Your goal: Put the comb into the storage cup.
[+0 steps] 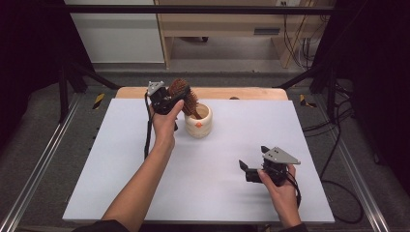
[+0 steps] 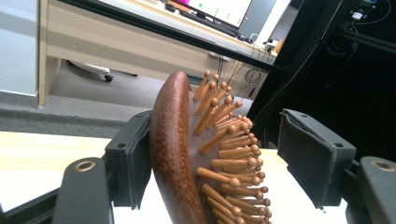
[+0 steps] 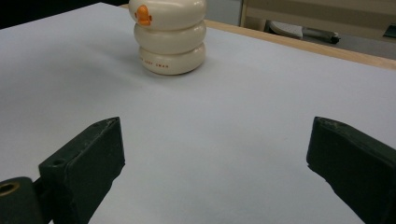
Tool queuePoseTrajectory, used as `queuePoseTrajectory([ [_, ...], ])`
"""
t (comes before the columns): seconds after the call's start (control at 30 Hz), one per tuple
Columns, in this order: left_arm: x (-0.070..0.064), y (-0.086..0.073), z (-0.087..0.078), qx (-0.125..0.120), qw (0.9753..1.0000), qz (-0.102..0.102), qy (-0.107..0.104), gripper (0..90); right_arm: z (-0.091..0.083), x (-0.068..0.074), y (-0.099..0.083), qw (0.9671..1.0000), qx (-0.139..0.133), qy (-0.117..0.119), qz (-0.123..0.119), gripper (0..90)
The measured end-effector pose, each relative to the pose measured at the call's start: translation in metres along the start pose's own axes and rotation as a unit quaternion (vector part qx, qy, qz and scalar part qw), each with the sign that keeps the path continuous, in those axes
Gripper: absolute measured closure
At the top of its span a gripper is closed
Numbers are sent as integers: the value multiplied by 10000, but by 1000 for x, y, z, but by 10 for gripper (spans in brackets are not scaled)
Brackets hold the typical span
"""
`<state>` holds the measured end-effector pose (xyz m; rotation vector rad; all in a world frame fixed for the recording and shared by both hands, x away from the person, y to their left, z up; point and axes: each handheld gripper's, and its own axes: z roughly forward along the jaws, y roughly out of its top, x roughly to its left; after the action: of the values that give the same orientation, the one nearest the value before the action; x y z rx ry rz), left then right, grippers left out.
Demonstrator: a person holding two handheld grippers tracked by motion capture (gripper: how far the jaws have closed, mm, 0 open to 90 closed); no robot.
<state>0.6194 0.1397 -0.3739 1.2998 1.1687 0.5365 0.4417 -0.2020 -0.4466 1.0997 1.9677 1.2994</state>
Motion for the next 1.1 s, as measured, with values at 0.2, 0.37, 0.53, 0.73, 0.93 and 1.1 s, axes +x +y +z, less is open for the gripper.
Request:
queuePoseTrajectory([
  [0.2, -2, 0, 0, -67, 9999, 73, 17, 243, -1, 0, 0, 10000, -6, 0, 11, 44],
  [0.37, -4, -1, 1, -16, 9998, 152, 84, 153, 0, 0, 0, 10000, -2, 2, 0, 43],
  [0.53, -3, -1, 0, 35, 9998, 133, 114, 101, -1, 0, 0, 10000, -3, -4, 7, 41],
  [0.73, -4, -1, 0, 44, 9997, 199, 129, 76, 0, 0, 0, 10000, 3, -1, -8, 42],
  [0.93, -6, -4, 0, 135, 9993, 328, 139, 59, 0, 0, 0, 10000, -1, 0, 1, 41],
  [1.1, -7, -4, 0, 132, 9989, 431, 159, 50, 0, 0, 0, 10000, 4, 3, -5, 42],
])
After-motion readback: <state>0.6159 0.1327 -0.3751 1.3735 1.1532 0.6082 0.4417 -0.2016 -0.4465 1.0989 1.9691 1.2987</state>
